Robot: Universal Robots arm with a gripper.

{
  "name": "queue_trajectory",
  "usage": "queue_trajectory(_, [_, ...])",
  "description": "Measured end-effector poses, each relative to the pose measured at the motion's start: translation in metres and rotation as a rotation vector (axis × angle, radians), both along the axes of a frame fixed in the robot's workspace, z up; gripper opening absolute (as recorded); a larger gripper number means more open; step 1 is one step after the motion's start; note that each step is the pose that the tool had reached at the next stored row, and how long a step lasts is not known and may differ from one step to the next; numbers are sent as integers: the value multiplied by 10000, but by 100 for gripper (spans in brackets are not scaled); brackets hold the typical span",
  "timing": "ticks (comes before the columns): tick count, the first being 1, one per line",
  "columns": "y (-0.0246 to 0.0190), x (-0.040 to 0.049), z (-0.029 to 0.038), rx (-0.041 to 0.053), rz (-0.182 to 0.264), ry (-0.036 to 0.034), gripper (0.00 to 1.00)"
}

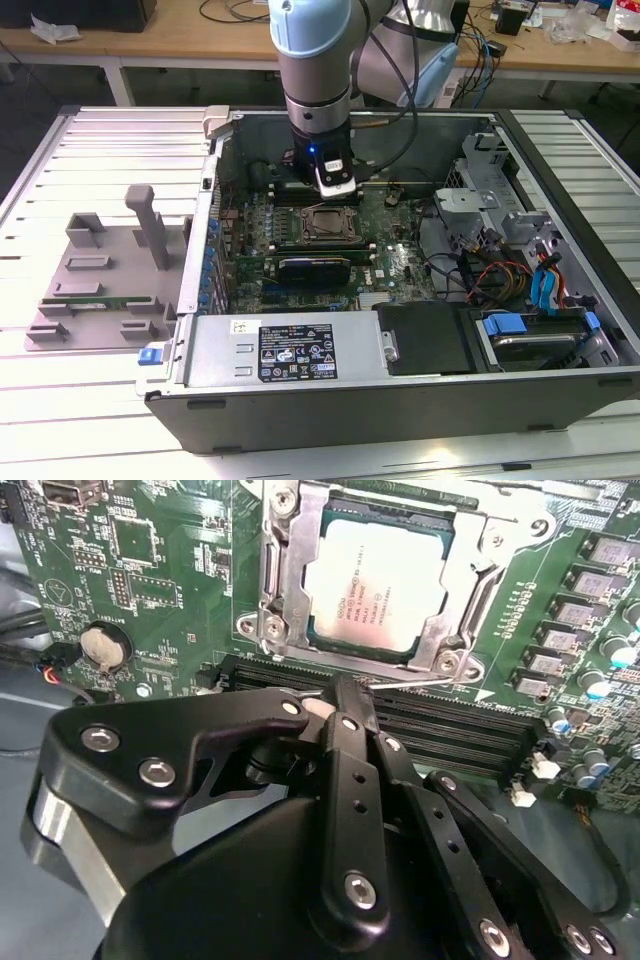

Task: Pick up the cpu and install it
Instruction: 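Install the first cpu locking lever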

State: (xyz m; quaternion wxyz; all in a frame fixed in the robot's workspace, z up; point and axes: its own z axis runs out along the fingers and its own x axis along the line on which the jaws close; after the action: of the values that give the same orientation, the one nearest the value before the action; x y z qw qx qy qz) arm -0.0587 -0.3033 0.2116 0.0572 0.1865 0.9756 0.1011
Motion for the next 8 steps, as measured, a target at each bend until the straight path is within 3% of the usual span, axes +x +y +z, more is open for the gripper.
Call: queue_trajectory(8, [87, 0, -6, -253, -147, -6, 11])
